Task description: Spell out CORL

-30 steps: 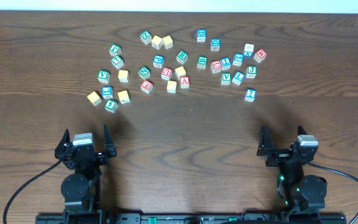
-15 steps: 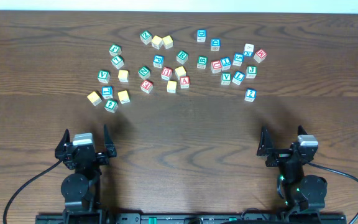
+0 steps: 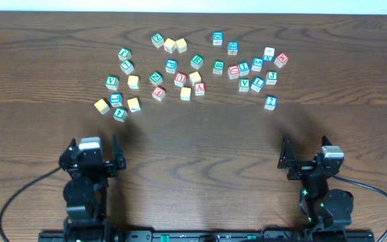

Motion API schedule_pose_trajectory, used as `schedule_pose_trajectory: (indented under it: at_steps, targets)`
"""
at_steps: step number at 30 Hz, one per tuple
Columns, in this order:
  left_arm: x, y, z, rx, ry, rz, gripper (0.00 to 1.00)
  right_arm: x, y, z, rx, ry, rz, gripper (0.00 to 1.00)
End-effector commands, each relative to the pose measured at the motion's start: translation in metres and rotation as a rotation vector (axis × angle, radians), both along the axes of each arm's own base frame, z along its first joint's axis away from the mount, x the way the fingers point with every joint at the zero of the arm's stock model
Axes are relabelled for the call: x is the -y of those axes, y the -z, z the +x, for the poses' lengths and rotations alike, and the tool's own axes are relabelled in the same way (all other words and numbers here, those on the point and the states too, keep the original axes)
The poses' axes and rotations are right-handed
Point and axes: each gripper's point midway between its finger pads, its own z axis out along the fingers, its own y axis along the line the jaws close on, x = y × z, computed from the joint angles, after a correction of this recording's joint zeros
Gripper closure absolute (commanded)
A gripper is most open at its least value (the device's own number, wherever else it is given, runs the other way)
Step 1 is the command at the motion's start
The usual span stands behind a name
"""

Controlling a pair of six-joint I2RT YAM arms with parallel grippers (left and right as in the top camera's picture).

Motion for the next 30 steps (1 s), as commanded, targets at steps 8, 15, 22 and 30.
schedule_pose_trajectory:
  at_steps: [8,15,22,30]
  targets:
    - [0.027,-0.072,0.048,-0.113,0.148,-0.089,0.02,-0.001,0.001,0.000,-0.001,-0.004,-0.007,0.01]
    - [0.040,-0.101,0.085,-0.352,0.204,-0.165,0.02,-0.001,0.001,0.000,-0.001,-0.004,-0.007,0.01]
    - [0.040,-0.119,0.098,-0.553,0.186,-0.204,0.02,-0.001,0.001,0.000,-0.001,-0.004,-0.007,0.01]
    - [0.039,-0.122,0.102,-0.595,0.180,-0.207,0.02,-0.002,-0.013,0.001,0.058,-0.009,-0.003,0.01]
